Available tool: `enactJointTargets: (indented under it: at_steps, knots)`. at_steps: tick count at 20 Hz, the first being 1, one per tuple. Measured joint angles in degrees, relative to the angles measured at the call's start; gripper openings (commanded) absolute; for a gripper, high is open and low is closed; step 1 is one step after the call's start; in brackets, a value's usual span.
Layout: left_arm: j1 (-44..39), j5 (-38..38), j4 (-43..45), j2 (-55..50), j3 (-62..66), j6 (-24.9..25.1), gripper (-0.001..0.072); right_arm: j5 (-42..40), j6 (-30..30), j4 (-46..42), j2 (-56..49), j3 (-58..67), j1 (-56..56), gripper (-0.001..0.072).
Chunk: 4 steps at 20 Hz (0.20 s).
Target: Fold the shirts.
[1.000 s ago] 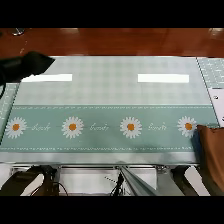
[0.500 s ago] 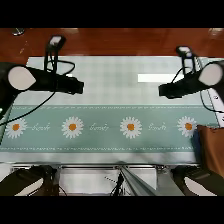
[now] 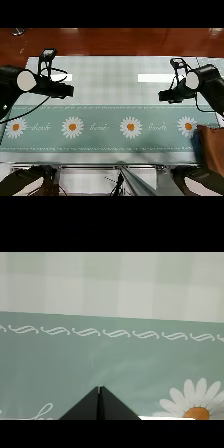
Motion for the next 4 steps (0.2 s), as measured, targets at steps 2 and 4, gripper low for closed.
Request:
enactJointTargets:
  at_steps: [2, 4]
  knots:
    - [0.1, 0.0, 0.2, 0.0, 0.0, -0.2, 0.0021, 0.0, 0.1, -0.2, -0.1, 0.0, 0.0, 0.0025]
    - [0.2, -0.1, 0.3, 0.0, 0.0, -0.2, 0.0020, 0.0, 0.2, -0.3, -0.1, 0.0, 0.0, 0.0025]
